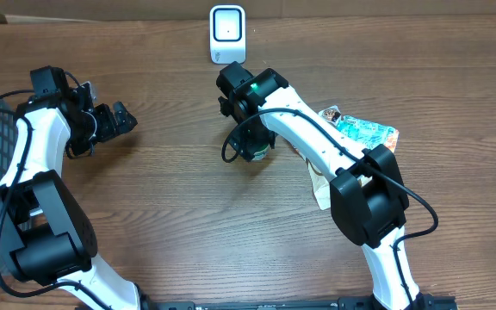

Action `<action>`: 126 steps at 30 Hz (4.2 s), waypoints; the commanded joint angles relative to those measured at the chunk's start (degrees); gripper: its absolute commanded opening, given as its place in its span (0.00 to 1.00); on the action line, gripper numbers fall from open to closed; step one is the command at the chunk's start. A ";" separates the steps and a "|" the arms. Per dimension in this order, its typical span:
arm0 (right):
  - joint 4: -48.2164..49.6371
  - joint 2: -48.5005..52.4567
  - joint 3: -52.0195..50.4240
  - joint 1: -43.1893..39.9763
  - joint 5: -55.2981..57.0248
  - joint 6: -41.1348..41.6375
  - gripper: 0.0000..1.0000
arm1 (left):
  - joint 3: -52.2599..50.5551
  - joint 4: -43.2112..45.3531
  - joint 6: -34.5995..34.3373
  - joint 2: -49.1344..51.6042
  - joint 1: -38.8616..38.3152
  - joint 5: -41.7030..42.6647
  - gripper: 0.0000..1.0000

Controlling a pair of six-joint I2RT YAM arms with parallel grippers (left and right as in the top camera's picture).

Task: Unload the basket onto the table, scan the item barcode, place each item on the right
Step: 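Hold the jar upright just in front of the scanner, then raise the jar and hold it against the scanner window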

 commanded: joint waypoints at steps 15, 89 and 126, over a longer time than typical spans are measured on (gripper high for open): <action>3.30 0.07 -0.57 -0.22 -1.40 -0.92 0.38 | 1.25 0.11 1.53 0.39 -0.28 0.94 1.00; 55.36 4.02 11.08 -6.60 14.78 -24.57 0.18 | 1.25 0.11 1.55 0.39 -0.28 0.94 1.00; 74.27 12.52 11.10 -5.79 15.19 -48.02 0.27 | 1.25 0.11 1.55 0.39 -0.28 0.94 1.00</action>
